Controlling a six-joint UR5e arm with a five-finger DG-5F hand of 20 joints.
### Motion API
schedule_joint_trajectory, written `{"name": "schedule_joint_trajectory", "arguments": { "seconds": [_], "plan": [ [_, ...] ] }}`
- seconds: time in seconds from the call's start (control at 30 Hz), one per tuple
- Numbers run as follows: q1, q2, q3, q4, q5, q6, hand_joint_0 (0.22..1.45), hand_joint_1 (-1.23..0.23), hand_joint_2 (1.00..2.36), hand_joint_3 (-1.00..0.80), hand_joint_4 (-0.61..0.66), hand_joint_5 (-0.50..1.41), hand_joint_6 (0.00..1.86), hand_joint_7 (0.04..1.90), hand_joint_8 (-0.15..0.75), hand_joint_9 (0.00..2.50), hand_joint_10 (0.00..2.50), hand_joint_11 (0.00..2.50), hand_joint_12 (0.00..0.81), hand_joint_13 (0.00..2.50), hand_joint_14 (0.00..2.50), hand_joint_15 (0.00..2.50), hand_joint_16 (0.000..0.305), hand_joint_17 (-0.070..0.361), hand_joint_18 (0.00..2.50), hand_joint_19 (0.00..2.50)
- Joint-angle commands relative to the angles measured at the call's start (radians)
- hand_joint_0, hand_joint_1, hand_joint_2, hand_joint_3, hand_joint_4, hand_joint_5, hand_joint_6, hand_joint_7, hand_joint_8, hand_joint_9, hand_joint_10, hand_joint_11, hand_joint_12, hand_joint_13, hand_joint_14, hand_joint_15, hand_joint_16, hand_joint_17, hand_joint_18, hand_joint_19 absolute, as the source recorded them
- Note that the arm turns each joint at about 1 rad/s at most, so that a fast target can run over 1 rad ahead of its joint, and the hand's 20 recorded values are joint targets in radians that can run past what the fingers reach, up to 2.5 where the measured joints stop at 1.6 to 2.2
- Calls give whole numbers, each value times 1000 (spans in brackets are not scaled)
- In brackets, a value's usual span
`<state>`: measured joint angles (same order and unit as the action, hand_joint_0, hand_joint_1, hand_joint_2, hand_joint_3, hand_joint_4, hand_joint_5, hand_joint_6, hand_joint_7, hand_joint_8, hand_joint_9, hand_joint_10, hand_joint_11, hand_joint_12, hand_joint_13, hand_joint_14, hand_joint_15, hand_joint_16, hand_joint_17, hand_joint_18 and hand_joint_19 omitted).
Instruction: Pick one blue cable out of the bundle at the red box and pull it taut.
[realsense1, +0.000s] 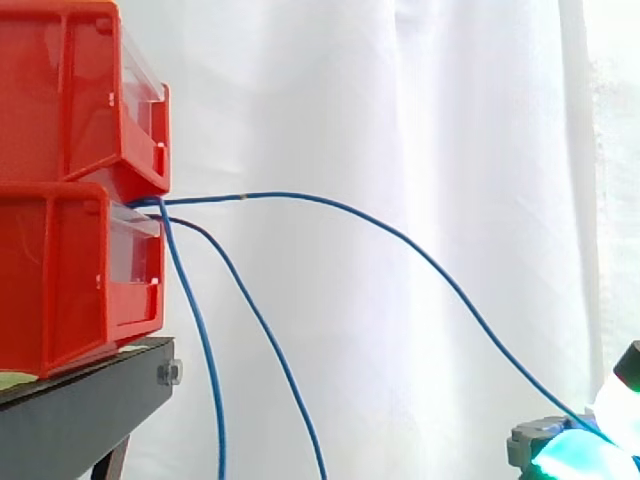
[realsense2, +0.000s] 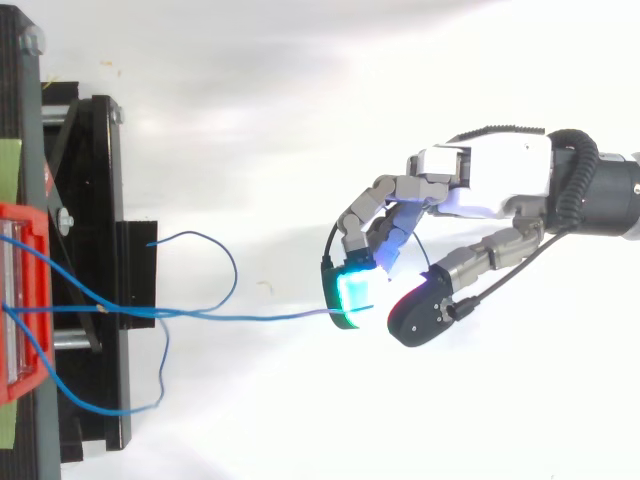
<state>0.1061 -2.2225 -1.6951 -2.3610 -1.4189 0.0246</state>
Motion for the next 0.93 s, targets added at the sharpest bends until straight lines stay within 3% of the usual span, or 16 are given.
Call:
{"name": "schedule_joint_trajectory", "arguments": {
  "seconds": [0.0, 0.9],
  "plan": [
    [0, 0, 0, 0, 0, 0, 632, -712, 1025, -104, -221, -177, 954, 1092, 167, 1034, 8, 1300, 353, 776, 19, 609, 45, 102, 603, 490],
    [0, 0, 0, 0, 0, 0, 635, -708, 1024, -109, -206, -179, 954, 1098, 173, 1017, 9, 1257, 355, 772, 21, 601, 44, 100, 607, 490]
  ]
}}
